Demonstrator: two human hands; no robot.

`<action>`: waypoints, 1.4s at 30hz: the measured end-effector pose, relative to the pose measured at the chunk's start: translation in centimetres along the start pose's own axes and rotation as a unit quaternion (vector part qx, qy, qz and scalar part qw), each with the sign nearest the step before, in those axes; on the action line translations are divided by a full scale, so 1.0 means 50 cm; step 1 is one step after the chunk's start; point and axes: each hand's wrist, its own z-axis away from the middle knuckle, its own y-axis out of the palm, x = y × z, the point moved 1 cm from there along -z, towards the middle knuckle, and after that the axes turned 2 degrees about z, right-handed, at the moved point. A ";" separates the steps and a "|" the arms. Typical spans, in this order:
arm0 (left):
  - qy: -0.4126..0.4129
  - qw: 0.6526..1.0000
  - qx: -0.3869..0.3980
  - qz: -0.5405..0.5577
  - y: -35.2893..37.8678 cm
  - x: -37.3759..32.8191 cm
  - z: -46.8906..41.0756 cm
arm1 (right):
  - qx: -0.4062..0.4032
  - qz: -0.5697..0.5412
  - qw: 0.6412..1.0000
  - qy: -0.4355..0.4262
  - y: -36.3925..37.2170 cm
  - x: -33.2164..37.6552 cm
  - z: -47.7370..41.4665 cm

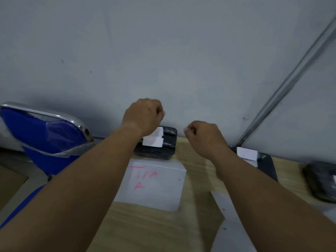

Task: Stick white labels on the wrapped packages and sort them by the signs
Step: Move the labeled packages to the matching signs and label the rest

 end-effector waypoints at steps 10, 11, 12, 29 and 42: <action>0.217 0.862 -0.236 0.392 0.012 -0.454 0.255 | -0.350 -0.090 0.930 -0.064 -0.273 -0.145 0.344; 0.248 0.851 -0.231 0.400 0.024 -0.505 0.288 | -0.374 -0.092 0.921 -0.059 -0.297 -0.179 0.391; 0.282 0.840 -0.222 0.407 0.040 -0.556 0.321 | -0.399 -0.090 0.911 -0.054 -0.319 -0.214 0.440; 0.431 0.835 0.100 0.327 0.430 -1.208 0.663 | -0.427 0.010 0.863 0.269 -0.456 -0.851 1.031; 0.420 0.847 0.317 0.071 0.599 -1.295 0.761 | -0.075 -0.008 0.790 0.609 -0.338 -1.012 1.204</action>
